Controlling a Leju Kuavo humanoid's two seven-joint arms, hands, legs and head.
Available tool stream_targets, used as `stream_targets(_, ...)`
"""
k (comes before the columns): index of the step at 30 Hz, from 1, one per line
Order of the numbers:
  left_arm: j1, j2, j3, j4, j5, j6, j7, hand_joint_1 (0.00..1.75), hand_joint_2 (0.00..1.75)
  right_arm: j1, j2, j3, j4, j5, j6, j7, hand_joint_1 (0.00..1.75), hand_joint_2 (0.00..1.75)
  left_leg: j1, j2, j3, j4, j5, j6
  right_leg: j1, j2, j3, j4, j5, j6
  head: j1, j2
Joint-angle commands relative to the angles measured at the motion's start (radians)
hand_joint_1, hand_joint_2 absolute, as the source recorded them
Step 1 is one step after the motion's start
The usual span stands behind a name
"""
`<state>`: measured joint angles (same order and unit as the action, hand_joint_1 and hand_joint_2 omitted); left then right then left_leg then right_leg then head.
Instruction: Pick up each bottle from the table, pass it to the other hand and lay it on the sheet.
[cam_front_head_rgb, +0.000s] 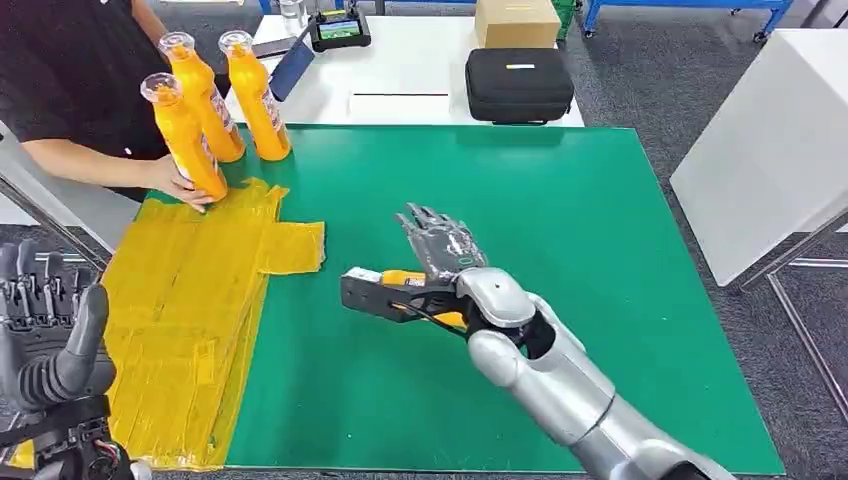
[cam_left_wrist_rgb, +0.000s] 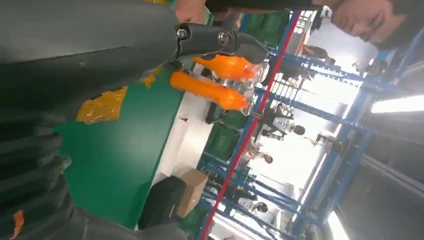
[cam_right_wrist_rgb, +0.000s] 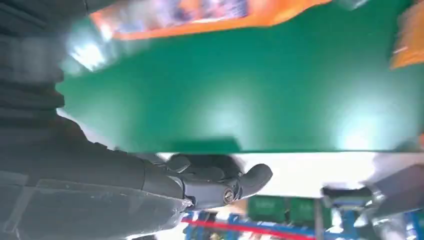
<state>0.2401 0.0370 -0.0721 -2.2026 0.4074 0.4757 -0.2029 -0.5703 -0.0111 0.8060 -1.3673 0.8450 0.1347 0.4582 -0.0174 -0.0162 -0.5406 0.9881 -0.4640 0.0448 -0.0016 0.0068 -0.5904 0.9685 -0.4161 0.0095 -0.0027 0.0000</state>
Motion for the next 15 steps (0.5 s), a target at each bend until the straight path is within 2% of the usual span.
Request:
stream_targets(1, -0.025, 0.02, -0.049, 0.091, 0.009, -0.031, 0.006, 0.0, 1.75, 0.11, -0.144, -0.094, -0.093, 0.053, -0.012, 0.017, 0.0, 1.75, 0.002, -0.003, 0.004, -0.002, -0.001, -0.004, 0.001, -0.005, 0.006, -0.003, -0.001, 0.0, 0.0, 0.0)
stream_targets(8, -0.069, 0.024, -0.068, 0.116, 0.01, -0.04, 0.023, 0.0, 1.75, 0.184, -0.157, -0.144, -0.081, 0.057, -0.027, 0.014, 0.0, 1.75, 0.002, -0.002, 0.005, -0.002, -0.001, -0.004, 0.001, -0.004, 0.006, -0.003, -0.002, 0.0, 0.0, 0.0)
stream_targets(15, -0.068, 0.061, -0.074, 0.123, 0.046, -0.033, 0.008, 0.0, 1.75, 0.171, -0.136, -0.141, 0.022, 0.039, -0.005, -0.006, 0.0, 1.75, 0.002, 0.001, 0.006, -0.002, -0.001, -0.004, 0.001, 0.0, 0.006, -0.003, -0.001, 0.0, 0.0, 0.0)
